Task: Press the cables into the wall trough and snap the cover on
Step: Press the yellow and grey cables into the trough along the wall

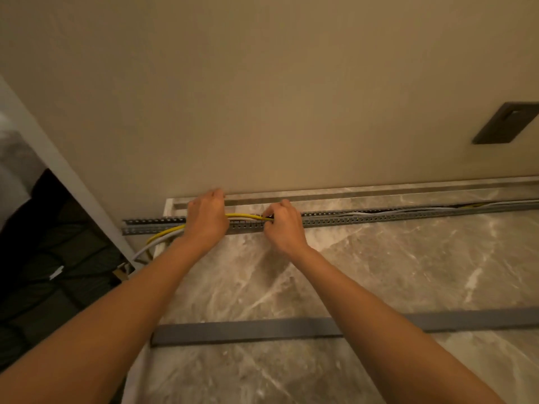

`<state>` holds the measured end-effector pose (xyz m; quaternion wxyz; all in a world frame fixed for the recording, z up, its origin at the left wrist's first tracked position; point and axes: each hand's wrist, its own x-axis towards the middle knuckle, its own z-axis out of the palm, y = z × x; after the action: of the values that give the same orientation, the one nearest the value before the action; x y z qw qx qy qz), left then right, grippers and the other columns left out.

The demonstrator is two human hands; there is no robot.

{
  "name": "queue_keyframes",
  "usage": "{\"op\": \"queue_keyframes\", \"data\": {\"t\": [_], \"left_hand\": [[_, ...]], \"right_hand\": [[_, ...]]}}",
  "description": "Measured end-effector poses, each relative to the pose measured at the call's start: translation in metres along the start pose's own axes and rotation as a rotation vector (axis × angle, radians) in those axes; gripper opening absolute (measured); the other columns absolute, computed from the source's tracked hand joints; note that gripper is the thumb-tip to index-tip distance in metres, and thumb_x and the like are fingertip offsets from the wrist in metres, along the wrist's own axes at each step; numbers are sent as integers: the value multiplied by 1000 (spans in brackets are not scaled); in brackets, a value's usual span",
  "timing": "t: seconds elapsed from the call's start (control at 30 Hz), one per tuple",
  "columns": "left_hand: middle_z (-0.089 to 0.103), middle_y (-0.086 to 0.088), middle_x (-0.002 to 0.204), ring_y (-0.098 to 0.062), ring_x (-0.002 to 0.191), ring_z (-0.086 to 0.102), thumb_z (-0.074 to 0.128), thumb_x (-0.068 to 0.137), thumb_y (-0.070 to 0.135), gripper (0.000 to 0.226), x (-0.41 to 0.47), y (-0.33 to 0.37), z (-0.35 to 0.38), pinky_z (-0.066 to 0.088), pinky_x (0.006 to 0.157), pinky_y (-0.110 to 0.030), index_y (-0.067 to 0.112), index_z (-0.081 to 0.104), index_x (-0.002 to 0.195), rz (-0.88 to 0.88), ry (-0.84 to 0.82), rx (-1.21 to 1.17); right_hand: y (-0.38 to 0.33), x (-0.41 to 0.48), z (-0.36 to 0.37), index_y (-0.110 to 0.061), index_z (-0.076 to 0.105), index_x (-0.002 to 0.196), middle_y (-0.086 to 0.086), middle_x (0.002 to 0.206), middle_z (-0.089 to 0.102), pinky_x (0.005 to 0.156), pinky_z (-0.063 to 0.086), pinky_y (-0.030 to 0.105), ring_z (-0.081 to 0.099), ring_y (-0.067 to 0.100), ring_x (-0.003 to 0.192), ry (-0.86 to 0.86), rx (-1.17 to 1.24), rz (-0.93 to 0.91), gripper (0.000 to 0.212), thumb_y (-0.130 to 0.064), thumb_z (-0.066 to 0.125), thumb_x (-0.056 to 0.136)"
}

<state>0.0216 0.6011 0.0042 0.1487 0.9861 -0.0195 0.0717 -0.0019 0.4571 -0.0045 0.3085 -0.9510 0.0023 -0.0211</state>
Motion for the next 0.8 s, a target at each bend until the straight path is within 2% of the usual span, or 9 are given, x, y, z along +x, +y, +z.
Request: {"op": "queue_keyframes", "data": {"t": [0.07,0.13,0.27,0.37,0.5,0.67,0.8], "left_hand": [[60,-23,115,-38,108,53,48,87,4,24,0,-26,-8,42,92,-44,1,54,110,-32,8,-27],[60,-20,111,-34,103,53,54,88,16,21,-3,-47,-13,44,88,-42,3,56,104,6,-36,-42],[57,-12,107,-26,98,53,65,82,34,32,-8,-68,-17,45,83,-39,8,59,100,110,-130,-24],[53,-11,110,-26,101,51,65,82,32,34,-8,-77,-17,41,87,-38,8,59,105,194,-96,-11],[55,-8,110,-24,106,50,60,84,30,27,-9,-83,-14,37,91,-36,11,57,103,279,-116,70],[59,-8,111,-24,104,50,62,83,26,25,-11,-94,-18,39,88,-35,10,57,102,285,-132,56],[59,-10,114,-26,104,52,54,89,21,23,-13,-95,-17,38,85,-34,8,56,108,346,-129,136]], "right_hand": [[-11,0,10,-3,61,102,17,116,54,100,37,43,50,34,109,-19,31,2,23,0,50,82],[-21,-1,20,-3,58,105,16,117,55,101,36,44,50,33,110,-13,28,-9,23,-1,50,83],[-47,1,37,-9,53,113,11,122,56,105,30,46,51,31,113,-30,7,-82,28,-7,52,85],[-60,6,46,-10,58,109,12,120,58,105,30,48,52,32,112,-92,-3,-123,25,-3,50,86],[-58,12,46,-6,63,100,16,111,62,102,36,47,55,33,106,-63,9,-80,18,-3,52,86],[-55,10,47,-6,59,100,13,111,61,96,38,45,55,33,102,-78,-108,-121,14,-9,51,90],[-58,12,47,-5,56,100,14,113,60,92,37,44,54,34,102,-85,-151,-115,14,-12,48,92]]}}
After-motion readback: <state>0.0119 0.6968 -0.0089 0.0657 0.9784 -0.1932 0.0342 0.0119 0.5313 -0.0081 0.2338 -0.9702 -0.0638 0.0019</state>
